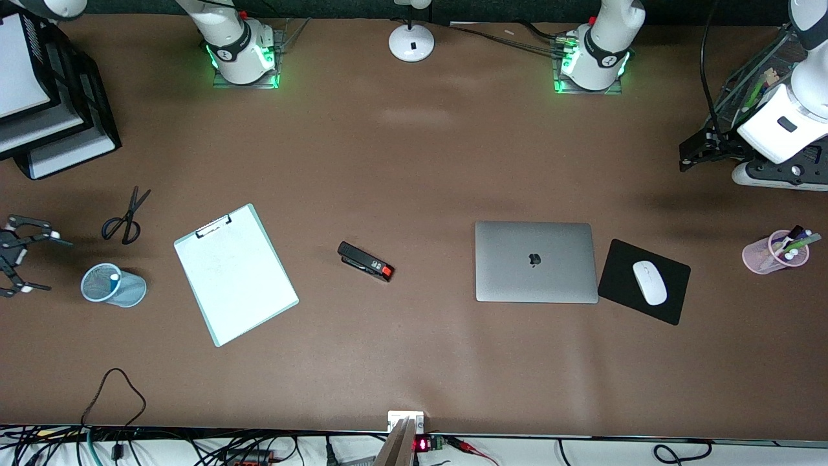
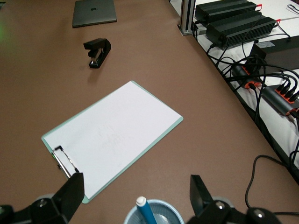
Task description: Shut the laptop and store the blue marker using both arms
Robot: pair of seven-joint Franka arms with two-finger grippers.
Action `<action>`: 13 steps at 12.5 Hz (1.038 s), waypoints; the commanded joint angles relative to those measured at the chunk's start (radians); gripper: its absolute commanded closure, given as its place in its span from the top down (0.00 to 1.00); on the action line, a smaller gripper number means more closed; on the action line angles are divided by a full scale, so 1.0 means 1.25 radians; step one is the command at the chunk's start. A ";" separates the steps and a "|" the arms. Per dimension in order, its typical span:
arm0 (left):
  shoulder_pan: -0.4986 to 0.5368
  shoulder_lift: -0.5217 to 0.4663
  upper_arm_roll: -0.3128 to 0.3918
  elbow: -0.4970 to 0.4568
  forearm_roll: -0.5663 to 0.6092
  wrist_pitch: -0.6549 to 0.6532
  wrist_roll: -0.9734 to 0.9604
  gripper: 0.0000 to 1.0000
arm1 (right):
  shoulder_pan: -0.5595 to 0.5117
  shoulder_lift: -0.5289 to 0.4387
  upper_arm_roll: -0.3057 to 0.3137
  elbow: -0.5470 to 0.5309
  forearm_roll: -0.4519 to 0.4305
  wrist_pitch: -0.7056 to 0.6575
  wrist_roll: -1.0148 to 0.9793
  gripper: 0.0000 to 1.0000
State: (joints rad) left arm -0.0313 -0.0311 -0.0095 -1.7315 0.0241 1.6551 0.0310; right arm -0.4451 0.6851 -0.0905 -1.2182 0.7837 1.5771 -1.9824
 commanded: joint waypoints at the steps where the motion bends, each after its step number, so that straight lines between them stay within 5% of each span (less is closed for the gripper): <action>1: 0.000 0.002 0.001 0.011 -0.007 -0.011 0.021 1.00 | 0.022 -0.058 0.001 -0.012 -0.039 -0.033 0.097 1.00; 13: -0.007 0.009 -0.002 0.027 -0.006 -0.011 0.014 1.00 | 0.257 -0.217 0.005 -0.020 -0.221 -0.022 0.589 1.00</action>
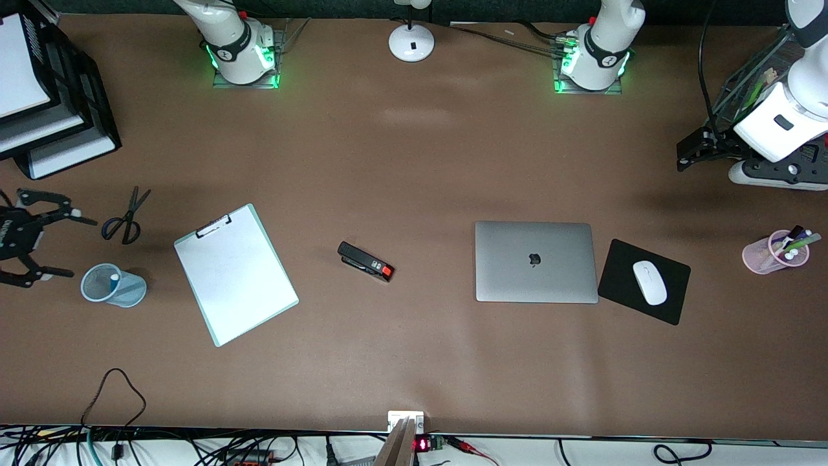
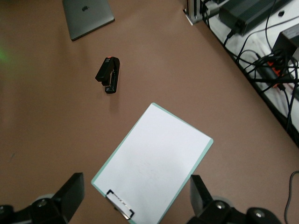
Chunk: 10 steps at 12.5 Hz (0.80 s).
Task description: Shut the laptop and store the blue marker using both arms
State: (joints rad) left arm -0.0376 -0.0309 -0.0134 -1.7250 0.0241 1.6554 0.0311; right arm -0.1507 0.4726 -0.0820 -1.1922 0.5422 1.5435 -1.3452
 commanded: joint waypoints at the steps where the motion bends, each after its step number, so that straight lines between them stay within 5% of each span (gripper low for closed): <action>1: -0.001 0.008 0.001 0.021 -0.006 -0.011 0.017 1.00 | 0.028 -0.066 -0.003 -0.062 -0.031 0.008 0.139 1.00; 4: 0.001 0.010 0.002 0.023 -0.006 -0.010 0.019 1.00 | 0.063 -0.110 -0.002 -0.125 -0.052 0.010 0.338 1.00; 10: 0.002 0.010 0.002 0.023 -0.006 -0.011 0.019 1.00 | 0.180 -0.172 -0.002 -0.197 -0.227 0.002 0.767 1.00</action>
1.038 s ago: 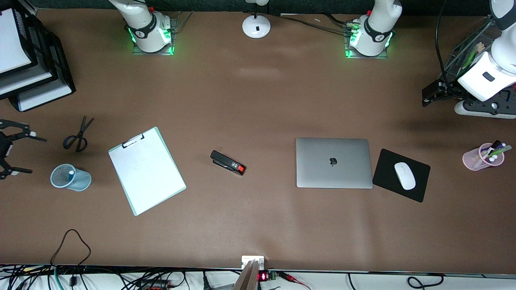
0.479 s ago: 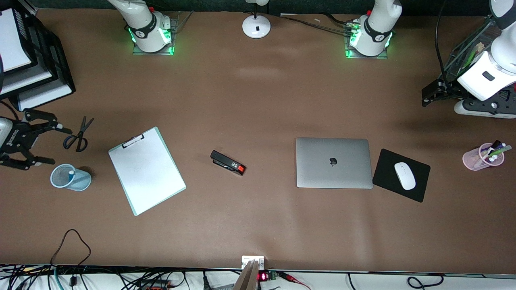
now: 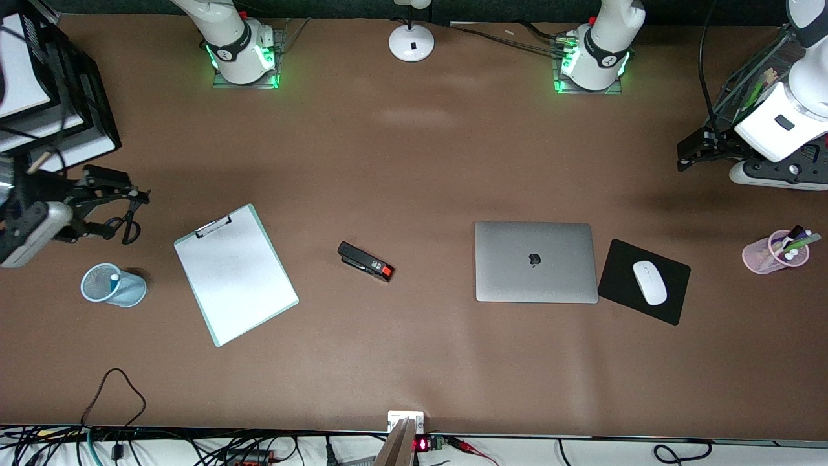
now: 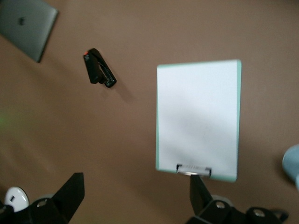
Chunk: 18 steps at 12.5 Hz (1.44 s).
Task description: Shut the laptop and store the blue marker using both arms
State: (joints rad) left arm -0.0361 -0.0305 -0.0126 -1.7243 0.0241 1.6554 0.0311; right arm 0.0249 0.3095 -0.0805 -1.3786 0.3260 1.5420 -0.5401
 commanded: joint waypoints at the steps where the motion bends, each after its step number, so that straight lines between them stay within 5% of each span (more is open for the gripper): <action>1: 0.002 0.011 0.001 0.026 -0.006 -0.011 0.022 1.00 | 0.066 -0.041 -0.003 -0.052 -0.108 0.002 0.187 1.00; 5: -0.003 0.010 0.000 0.026 -0.006 -0.014 0.019 1.00 | 0.104 -0.056 -0.006 -0.054 -0.251 -0.044 0.380 1.00; 9: -0.002 0.010 0.001 0.026 -0.006 -0.014 0.020 1.00 | 0.060 -0.094 -0.012 -0.046 -0.376 -0.038 0.384 1.00; 13: -0.002 0.010 0.001 0.026 -0.006 -0.014 0.020 1.00 | 0.029 -0.109 -0.012 -0.037 -0.364 -0.054 0.366 1.00; 15: -0.002 0.010 0.000 0.026 -0.006 -0.016 0.020 1.00 | 0.005 -0.122 -0.017 -0.047 -0.270 -0.062 0.369 1.00; 18: -0.003 0.010 0.000 0.027 -0.006 -0.019 0.019 1.00 | 0.003 -0.150 -0.017 -0.074 -0.263 -0.051 0.394 1.00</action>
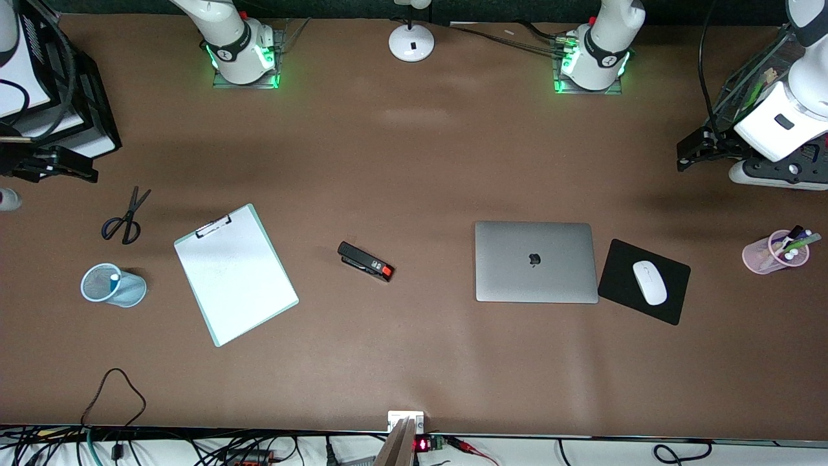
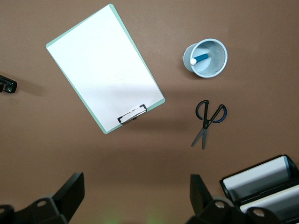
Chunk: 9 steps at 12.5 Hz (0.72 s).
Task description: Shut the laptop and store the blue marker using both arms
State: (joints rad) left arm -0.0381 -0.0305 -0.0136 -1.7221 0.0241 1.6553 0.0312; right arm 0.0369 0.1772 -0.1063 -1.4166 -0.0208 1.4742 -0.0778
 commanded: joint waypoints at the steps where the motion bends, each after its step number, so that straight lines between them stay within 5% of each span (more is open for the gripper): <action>1: -0.001 0.010 0.001 0.025 -0.006 -0.019 0.020 1.00 | -0.006 -0.065 0.004 -0.069 0.014 0.012 0.048 1.00; 4: 0.000 0.010 0.001 0.025 -0.006 -0.019 0.020 1.00 | -0.005 -0.122 0.004 -0.150 0.009 0.059 0.043 1.00; 9: -0.001 0.010 0.001 0.025 -0.006 -0.019 0.020 1.00 | -0.005 -0.145 0.005 -0.154 0.002 0.053 0.041 1.00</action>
State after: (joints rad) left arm -0.0382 -0.0305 -0.0136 -1.7218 0.0241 1.6553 0.0312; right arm 0.0334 0.0266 -0.1061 -1.5774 -0.0164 1.5238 -0.0398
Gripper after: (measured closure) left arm 0.000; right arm 0.000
